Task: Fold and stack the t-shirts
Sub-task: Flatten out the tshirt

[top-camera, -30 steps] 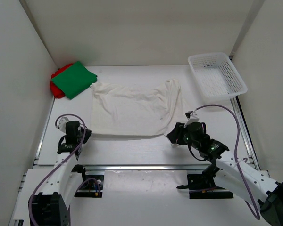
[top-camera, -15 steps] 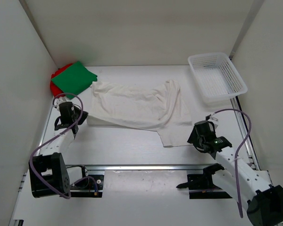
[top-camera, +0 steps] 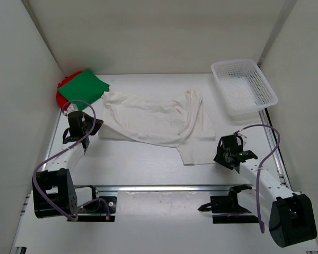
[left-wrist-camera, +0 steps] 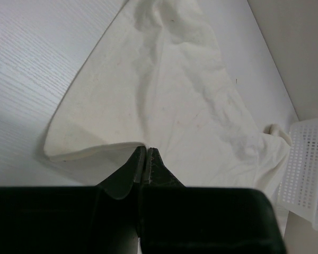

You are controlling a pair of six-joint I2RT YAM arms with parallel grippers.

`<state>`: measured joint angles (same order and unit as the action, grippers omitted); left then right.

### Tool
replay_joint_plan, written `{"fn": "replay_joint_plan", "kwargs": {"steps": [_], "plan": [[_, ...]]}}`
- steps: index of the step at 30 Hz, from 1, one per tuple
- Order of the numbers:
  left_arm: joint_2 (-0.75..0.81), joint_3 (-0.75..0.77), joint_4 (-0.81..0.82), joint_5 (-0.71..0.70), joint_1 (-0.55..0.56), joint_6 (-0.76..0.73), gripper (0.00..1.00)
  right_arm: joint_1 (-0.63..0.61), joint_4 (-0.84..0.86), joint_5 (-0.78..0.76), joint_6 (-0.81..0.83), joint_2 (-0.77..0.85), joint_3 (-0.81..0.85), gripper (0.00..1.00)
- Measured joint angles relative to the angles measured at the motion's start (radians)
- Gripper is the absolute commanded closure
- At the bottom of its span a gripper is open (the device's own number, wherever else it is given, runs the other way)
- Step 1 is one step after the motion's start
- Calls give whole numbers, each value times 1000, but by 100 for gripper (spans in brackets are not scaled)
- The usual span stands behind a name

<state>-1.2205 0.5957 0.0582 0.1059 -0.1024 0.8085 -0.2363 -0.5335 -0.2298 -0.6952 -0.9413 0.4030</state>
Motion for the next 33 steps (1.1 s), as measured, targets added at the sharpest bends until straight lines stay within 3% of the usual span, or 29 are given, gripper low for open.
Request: {"fn": "replay_joint_plan", "kwargs": {"steps": [6, 9, 14, 20, 23, 27, 33], "plan": [[0, 0, -1, 8, -3, 4, 100, 12, 66, 42, 19, -22, -5, 68], [0, 0, -1, 9, -2, 4, 100, 15, 105, 58, 23, -44, -7, 77], [1, 0, -2, 9, 5, 3, 100, 16, 130, 77, 26, -51, -11, 100], [21, 25, -46, -14, 81, -22, 100, 11, 28, 96, 25, 28, 23, 100], [26, 132, -140, 0, 146, -63, 100, -32, -88, 69, 38, 89, 201, 100], [36, 375, -251, 65, 159, -108, 100, -129, -176, -27, 83, 95, 618, 100], [137, 740, -368, 188, -25, -117, 100, -314, -278, -204, 221, -30, 1328, 100]]}}
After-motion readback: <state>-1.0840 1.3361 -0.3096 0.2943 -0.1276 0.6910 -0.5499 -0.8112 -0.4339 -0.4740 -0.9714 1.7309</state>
